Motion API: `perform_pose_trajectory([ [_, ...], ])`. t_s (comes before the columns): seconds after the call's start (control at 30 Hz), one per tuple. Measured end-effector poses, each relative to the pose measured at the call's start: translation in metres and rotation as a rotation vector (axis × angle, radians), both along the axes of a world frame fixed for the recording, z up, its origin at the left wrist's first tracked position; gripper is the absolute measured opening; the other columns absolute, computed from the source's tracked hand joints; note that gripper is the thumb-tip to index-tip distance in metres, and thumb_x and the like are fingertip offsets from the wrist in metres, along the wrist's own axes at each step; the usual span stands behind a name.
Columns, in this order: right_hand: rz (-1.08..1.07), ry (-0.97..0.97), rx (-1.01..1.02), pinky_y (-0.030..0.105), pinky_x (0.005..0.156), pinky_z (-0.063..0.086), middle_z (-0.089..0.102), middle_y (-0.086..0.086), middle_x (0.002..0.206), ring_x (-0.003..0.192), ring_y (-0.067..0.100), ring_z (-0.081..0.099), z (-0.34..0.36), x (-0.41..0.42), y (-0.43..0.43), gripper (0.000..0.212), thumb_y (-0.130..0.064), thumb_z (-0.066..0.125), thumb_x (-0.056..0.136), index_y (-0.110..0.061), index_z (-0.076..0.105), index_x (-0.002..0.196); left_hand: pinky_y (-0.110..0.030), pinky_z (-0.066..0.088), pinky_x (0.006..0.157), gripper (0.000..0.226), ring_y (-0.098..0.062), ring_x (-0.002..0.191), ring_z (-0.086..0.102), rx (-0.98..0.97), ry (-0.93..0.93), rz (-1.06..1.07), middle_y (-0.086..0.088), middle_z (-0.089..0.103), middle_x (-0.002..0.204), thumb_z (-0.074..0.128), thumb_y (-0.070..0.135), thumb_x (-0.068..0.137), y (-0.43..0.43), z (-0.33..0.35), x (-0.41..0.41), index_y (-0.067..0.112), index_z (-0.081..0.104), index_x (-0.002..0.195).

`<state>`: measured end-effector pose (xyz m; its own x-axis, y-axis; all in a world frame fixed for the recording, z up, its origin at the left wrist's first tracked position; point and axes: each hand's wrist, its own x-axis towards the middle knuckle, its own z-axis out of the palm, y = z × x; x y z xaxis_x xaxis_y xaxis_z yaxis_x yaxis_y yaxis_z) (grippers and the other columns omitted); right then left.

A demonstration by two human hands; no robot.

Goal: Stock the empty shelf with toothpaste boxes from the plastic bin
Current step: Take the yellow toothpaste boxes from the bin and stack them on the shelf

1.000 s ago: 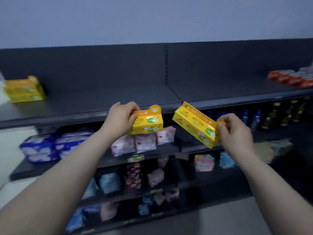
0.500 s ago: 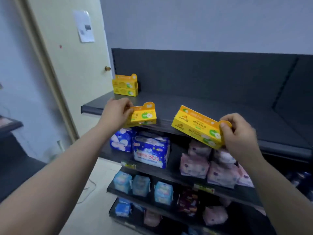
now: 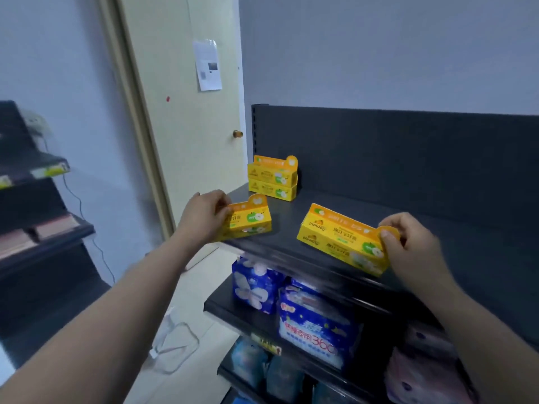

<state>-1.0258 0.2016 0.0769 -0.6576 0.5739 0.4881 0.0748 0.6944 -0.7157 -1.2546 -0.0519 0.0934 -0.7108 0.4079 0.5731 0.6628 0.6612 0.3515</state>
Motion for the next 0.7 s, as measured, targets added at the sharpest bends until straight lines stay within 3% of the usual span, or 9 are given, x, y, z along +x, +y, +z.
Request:
perform_pose_trajectory([
  [0.13,-0.085,-0.013,0.043,0.021,0.061,0.038,0.06,-0.01,0.083,0.077,0.004,0.054,0.005,-0.044,-0.004,0.013,-0.01,0.052,0.092,-0.021,0.057,0.087,-0.029,0.032,0.079,0.01,-0.032,0.091,0.059,-0.022,-0.039,-0.103,-0.01,0.069,0.094,0.061,0.013,0.088,0.02,0.004,-0.065,0.007,0.066,0.094],
  [0.2,-0.12,-0.009,0.043,0.019,0.061,0.038,0.06,-0.01,0.084,0.078,0.003,0.054,0.007,-0.066,-0.008,0.013,-0.01,0.051,0.093,-0.02,0.057,0.088,-0.027,0.029,0.074,0.01,-0.032,0.09,0.06,-0.055,-0.044,-0.177,-0.01,0.069,0.092,0.061,0.013,0.088,0.036,0.007,-0.096,0.007,0.066,0.094],
  [0.4,-0.206,-0.061,0.003,0.026,0.062,0.042,0.059,-0.01,0.084,0.08,0.007,0.054,0.0,-0.116,-0.023,0.015,-0.015,0.05,0.094,-0.026,0.054,0.085,-0.028,0.034,0.072,0.011,-0.028,0.093,0.059,-0.167,-0.056,-0.356,-0.007,0.068,0.098,0.06,0.017,0.089,0.076,0.0,-0.163,0.009,0.065,0.095],
  [0.53,-0.236,-0.072,0.034,0.018,0.062,0.038,0.06,-0.011,0.081,0.076,0.003,0.054,-0.005,-0.136,-0.031,0.016,-0.012,0.053,0.092,-0.026,0.055,0.085,-0.028,0.038,0.072,0.011,-0.024,0.094,0.058,-0.197,-0.098,-0.472,-0.003,0.066,0.098,0.059,0.019,0.091,0.098,0.0,-0.182,0.012,0.064,0.097],
  [0.7,-0.19,-0.098,0.015,0.019,0.062,0.04,0.06,-0.01,0.081,0.075,0.004,0.054,-0.002,-0.169,-0.047,0.015,-0.012,0.051,0.093,-0.024,0.055,0.087,-0.022,0.038,0.078,0.018,-0.014,0.095,0.056,0.011,-0.154,-0.546,0.0,0.065,0.105,0.053,0.013,0.093,0.097,0.007,-0.191,0.013,0.062,0.109],
])
